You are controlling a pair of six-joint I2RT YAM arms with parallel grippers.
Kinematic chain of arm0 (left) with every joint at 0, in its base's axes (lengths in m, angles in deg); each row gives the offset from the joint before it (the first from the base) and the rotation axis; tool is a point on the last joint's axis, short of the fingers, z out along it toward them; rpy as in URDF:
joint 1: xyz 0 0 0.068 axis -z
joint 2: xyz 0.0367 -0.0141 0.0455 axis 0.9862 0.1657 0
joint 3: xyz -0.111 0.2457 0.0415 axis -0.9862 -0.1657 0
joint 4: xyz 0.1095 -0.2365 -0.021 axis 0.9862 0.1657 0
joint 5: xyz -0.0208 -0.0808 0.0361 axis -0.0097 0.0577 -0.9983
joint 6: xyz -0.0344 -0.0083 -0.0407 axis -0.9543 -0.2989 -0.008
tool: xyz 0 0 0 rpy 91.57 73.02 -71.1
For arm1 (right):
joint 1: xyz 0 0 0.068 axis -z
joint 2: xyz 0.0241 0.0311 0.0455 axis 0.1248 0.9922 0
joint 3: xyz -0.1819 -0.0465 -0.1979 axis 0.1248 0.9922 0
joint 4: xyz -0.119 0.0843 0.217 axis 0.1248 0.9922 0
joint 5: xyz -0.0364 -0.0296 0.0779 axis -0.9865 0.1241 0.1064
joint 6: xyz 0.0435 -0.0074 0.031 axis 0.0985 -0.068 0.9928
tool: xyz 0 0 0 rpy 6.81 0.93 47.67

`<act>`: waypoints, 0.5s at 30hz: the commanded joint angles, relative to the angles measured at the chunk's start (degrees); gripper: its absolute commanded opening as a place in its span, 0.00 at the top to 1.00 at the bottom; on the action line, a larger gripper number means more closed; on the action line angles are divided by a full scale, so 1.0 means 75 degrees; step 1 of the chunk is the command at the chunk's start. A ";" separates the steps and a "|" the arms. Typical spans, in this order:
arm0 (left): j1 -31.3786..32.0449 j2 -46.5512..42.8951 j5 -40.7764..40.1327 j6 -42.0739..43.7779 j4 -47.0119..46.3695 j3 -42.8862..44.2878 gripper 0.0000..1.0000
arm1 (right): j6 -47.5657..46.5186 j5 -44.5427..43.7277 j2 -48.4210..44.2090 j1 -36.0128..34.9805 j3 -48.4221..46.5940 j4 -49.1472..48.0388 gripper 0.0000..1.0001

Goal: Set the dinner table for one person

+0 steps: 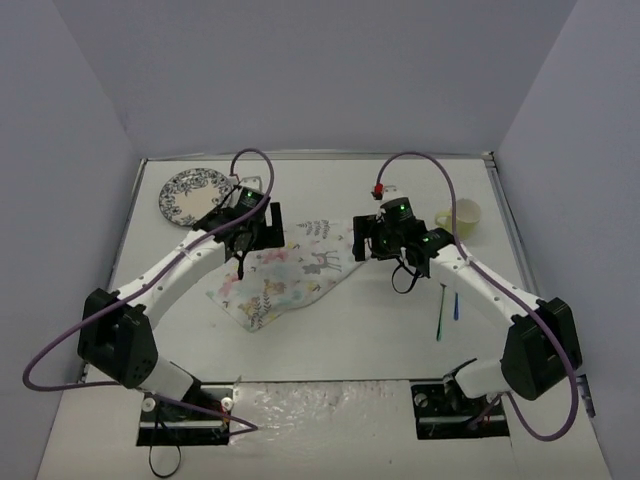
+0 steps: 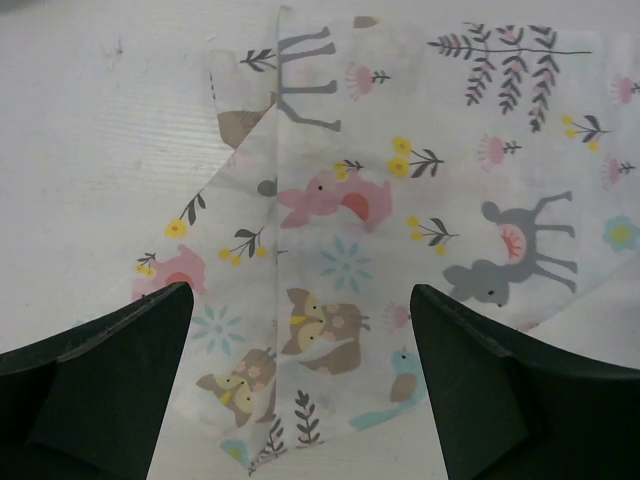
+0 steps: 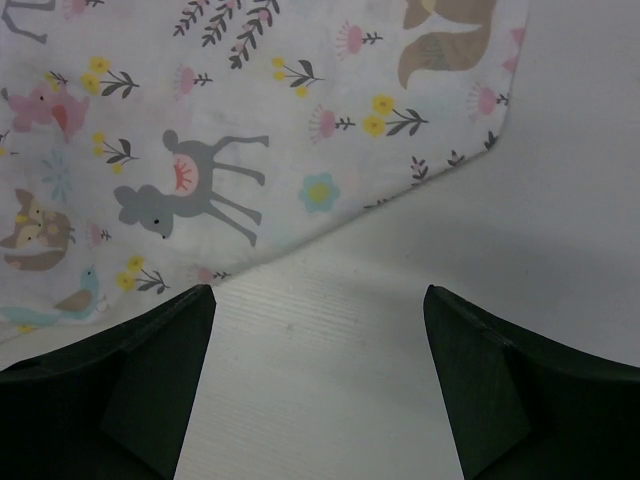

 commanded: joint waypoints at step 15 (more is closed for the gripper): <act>-0.2114 -0.0726 -0.0105 -0.1428 -0.1157 -0.3459 0.18 | -0.1371 -0.1226 0.3557 -0.2252 -0.3247 -0.1522 0.25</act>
